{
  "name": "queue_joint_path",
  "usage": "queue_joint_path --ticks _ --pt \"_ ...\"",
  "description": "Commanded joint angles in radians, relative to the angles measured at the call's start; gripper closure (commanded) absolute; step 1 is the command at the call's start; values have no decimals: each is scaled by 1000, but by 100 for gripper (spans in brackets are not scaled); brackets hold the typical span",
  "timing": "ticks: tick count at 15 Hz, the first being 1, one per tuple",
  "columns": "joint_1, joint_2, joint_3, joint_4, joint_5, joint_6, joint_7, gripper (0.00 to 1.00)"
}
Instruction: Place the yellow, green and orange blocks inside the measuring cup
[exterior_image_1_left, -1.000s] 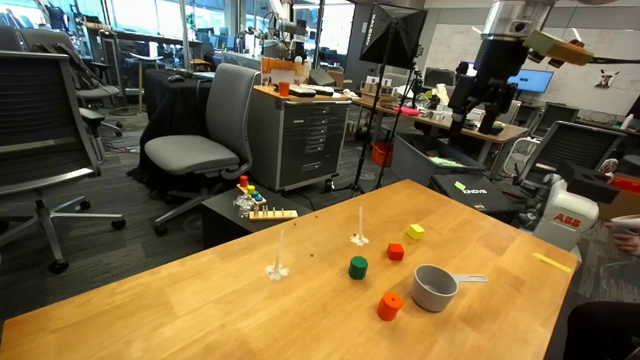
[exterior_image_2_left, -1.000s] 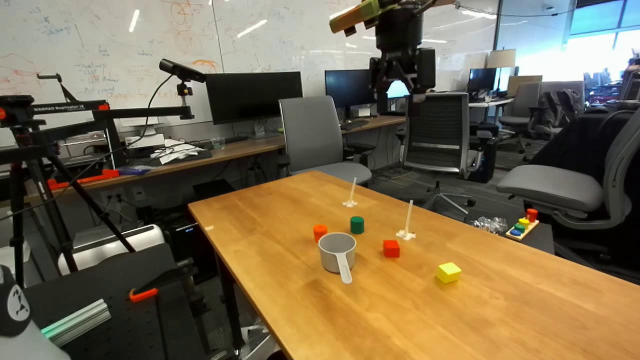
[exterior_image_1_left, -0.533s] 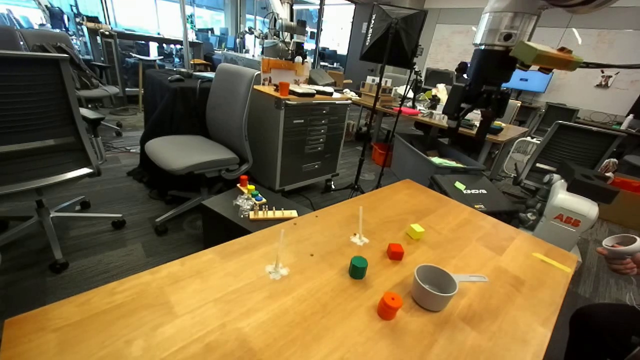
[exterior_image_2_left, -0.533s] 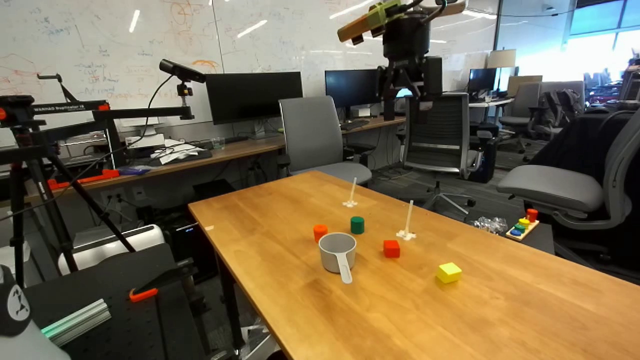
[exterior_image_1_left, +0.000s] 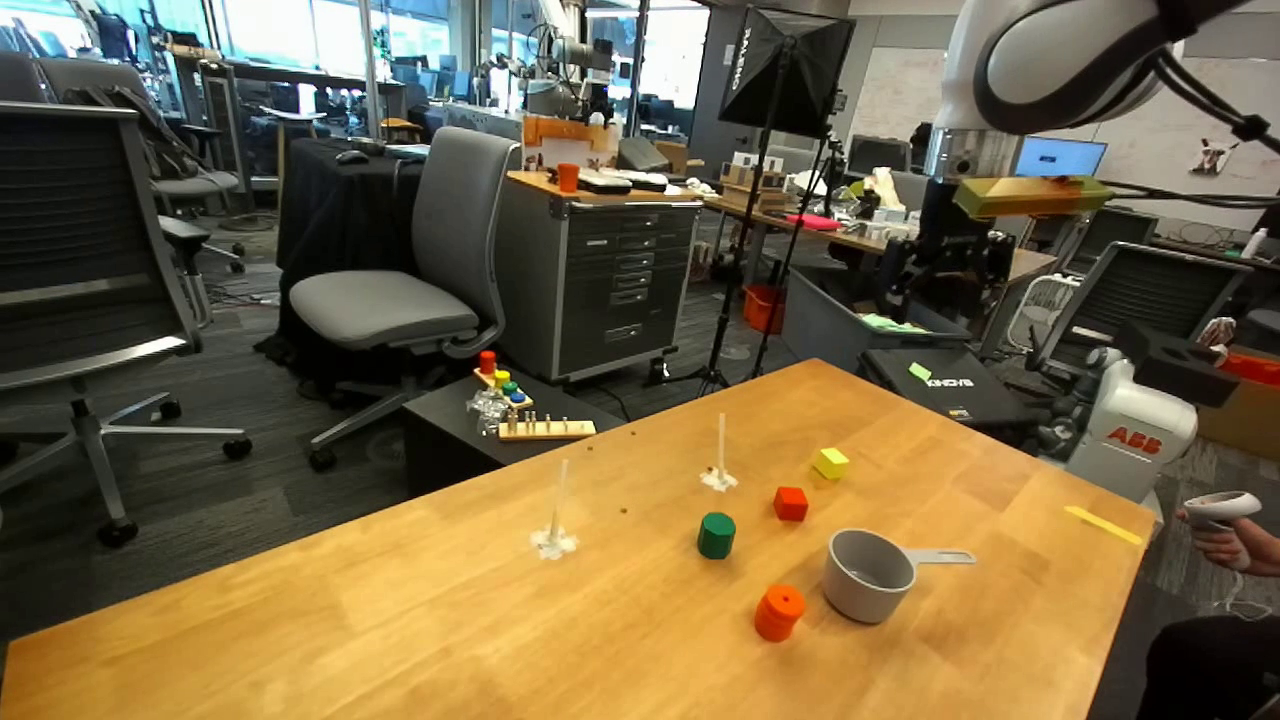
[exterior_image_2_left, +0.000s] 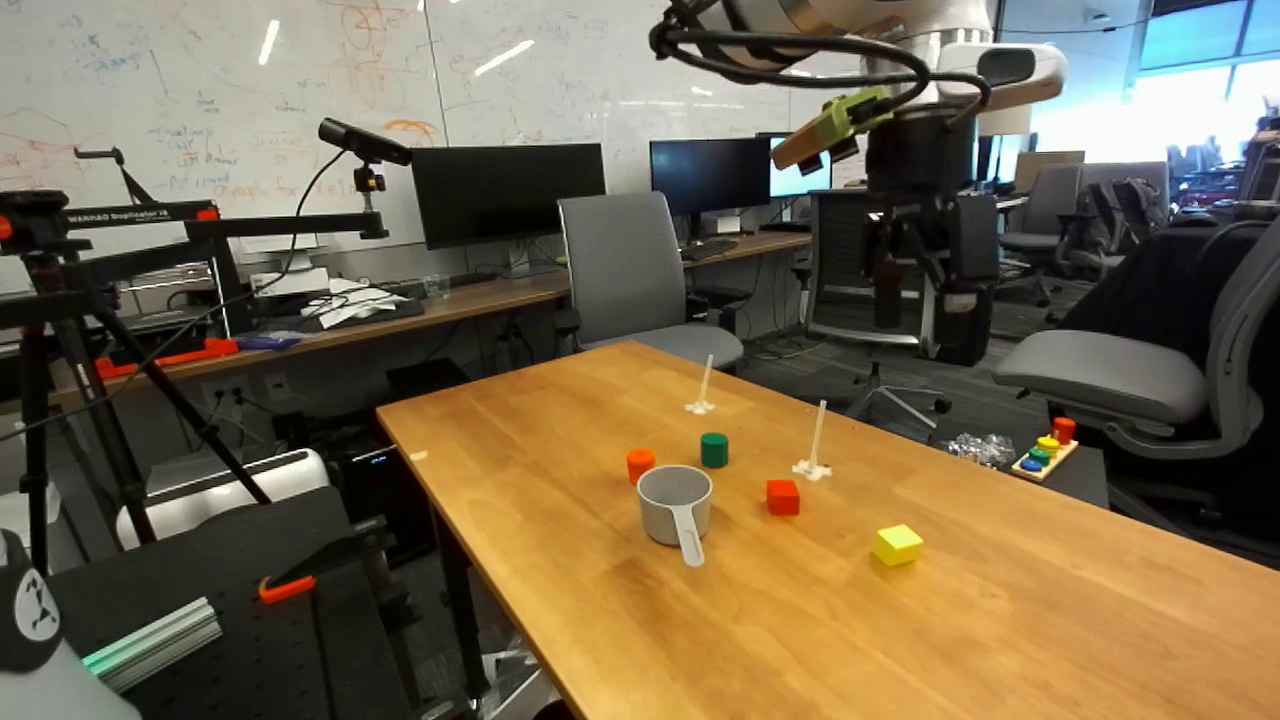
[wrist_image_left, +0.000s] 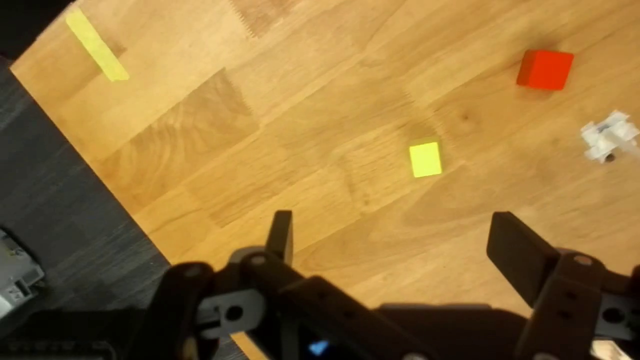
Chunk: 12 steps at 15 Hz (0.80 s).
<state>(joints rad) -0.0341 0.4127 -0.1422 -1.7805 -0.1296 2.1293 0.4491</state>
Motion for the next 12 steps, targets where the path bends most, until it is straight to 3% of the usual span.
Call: queue_joint_path --ticks 1,9,12 --pt "-4 113 -28 125 60 -37 132 0" --pt "4 334 -42 353 138 -49 370 0" --pt "9 390 -32 417 115 -74 357 0"
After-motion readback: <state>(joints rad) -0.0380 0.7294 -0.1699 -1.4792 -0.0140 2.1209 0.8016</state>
